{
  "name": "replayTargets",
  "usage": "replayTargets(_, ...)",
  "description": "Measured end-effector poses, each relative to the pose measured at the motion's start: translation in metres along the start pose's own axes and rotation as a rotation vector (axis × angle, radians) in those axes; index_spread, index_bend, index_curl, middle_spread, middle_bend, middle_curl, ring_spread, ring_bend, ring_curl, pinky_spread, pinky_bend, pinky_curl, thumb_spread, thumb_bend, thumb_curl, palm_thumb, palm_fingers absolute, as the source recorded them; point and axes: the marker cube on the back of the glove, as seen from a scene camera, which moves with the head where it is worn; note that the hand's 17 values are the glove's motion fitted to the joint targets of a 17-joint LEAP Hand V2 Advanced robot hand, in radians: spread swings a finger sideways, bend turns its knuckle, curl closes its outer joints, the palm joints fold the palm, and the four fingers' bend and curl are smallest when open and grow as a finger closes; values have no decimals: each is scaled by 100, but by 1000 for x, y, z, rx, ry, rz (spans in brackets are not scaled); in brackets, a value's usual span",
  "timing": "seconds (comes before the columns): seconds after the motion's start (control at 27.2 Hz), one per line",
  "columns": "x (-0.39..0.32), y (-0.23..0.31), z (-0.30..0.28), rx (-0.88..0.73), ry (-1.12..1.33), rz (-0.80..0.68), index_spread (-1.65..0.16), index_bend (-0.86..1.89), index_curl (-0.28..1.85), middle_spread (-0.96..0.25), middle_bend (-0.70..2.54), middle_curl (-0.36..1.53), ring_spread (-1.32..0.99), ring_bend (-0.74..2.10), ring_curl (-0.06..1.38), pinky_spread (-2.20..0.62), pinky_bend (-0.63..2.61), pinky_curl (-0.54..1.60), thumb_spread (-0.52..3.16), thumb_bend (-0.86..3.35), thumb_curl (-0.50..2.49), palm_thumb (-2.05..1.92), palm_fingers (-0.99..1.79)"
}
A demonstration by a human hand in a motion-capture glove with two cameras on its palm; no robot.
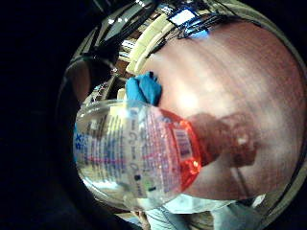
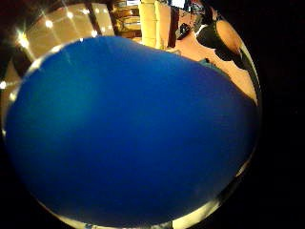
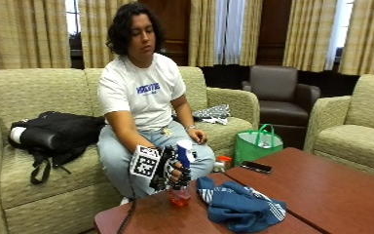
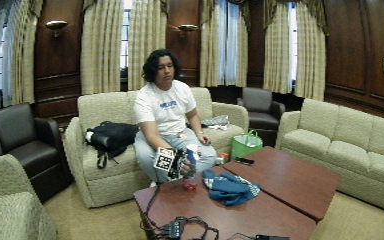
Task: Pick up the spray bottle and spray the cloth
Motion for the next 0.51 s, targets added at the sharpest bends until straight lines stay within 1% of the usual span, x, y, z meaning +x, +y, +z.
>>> replayTargets(0.15,2,-21,6,85,-6,-124,-34,12,31,-18,21,44,-18,36,38,4,23,34,94,-4,39,71,85)
replayTargets(0.26,5,-24,9,83,-2,-148,-34,11,30,-18,20,43,-18,38,38,4,23,34,93,-3,39,71,86)
replayTargets(0.33,6,-24,9,58,-4,-135,-34,11,29,-18,19,43,-18,39,38,4,23,34,93,-4,38,70,87)
replayTargets(0.4,5,-24,10,19,-9,-87,-35,11,29,-18,19,43,-19,40,38,3,23,34,93,-3,38,70,88)
replayTargets(0.51,6,-33,11,12,-4,-74,-35,11,28,-18,20,43,-19,40,38,3,22,34,93,-3,38,70,88)
